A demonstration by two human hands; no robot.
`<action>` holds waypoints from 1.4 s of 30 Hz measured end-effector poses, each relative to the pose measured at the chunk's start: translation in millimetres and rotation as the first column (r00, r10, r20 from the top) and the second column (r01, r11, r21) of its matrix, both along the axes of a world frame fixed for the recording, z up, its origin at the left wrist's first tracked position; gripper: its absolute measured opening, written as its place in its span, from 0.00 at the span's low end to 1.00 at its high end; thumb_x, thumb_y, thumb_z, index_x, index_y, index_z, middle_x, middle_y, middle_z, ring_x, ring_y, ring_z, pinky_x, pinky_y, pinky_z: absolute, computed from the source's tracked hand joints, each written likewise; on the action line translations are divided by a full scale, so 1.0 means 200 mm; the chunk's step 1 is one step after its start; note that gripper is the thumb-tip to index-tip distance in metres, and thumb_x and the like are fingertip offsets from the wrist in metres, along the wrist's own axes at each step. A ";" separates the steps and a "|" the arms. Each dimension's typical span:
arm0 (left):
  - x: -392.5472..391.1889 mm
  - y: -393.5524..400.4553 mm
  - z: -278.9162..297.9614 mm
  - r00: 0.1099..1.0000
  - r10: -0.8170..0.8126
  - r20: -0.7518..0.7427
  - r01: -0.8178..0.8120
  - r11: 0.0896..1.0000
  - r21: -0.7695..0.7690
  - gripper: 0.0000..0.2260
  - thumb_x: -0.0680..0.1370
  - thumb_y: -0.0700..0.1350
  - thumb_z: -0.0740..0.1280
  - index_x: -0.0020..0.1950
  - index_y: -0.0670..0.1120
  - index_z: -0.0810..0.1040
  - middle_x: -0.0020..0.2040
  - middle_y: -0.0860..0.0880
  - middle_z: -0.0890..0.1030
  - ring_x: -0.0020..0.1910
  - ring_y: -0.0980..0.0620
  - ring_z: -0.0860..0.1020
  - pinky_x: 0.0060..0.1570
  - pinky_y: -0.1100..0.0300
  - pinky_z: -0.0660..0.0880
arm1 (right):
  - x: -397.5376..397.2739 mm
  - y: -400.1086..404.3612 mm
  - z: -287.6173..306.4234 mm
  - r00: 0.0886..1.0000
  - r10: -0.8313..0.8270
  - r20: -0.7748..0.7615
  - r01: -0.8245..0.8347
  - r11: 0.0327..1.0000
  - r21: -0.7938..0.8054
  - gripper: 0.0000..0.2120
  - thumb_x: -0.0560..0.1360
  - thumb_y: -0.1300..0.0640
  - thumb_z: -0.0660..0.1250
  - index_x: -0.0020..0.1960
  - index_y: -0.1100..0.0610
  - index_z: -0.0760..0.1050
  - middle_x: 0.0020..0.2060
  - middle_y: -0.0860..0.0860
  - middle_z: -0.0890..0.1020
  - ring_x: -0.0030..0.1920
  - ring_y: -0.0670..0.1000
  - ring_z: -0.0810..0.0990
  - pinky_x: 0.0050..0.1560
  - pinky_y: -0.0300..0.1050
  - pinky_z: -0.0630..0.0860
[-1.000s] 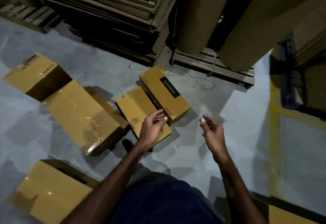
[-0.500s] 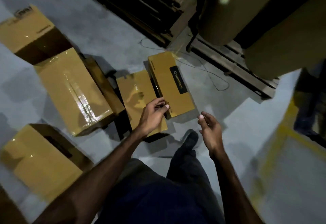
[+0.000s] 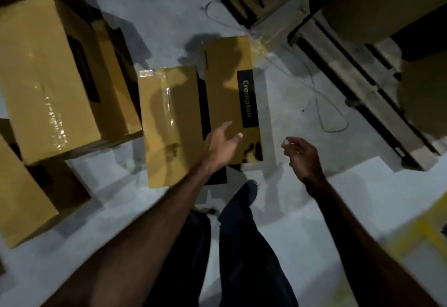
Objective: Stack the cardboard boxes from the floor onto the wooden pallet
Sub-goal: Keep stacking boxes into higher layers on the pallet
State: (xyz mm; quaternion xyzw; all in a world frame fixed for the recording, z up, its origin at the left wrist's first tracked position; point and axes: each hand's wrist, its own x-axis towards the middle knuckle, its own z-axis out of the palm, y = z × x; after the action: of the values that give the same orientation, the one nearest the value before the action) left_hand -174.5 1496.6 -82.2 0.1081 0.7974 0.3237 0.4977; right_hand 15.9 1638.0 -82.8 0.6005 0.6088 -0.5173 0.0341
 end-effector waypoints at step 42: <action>-0.15 -0.12 -1.34 0.998 0.007 -0.065 -0.009 0.999 -0.032 0.60 0.66 0.66 0.78 0.83 0.66 0.36 0.85 0.48 0.33 0.82 0.38 0.33 0.76 0.24 0.43 | -0.09 -0.04 -2.01 0.975 -0.217 0.046 0.222 0.941 -0.257 0.32 0.80 0.28 0.58 0.65 0.54 0.77 0.60 0.51 0.81 0.59 0.55 0.80 0.63 0.53 0.77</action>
State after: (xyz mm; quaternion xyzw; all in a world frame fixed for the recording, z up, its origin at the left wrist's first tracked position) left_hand -204.2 1472.2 -350.0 0.1072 0.8187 0.3089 0.4721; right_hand -1.3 1630.8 -485.6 0.6593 0.4645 -0.5881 0.0600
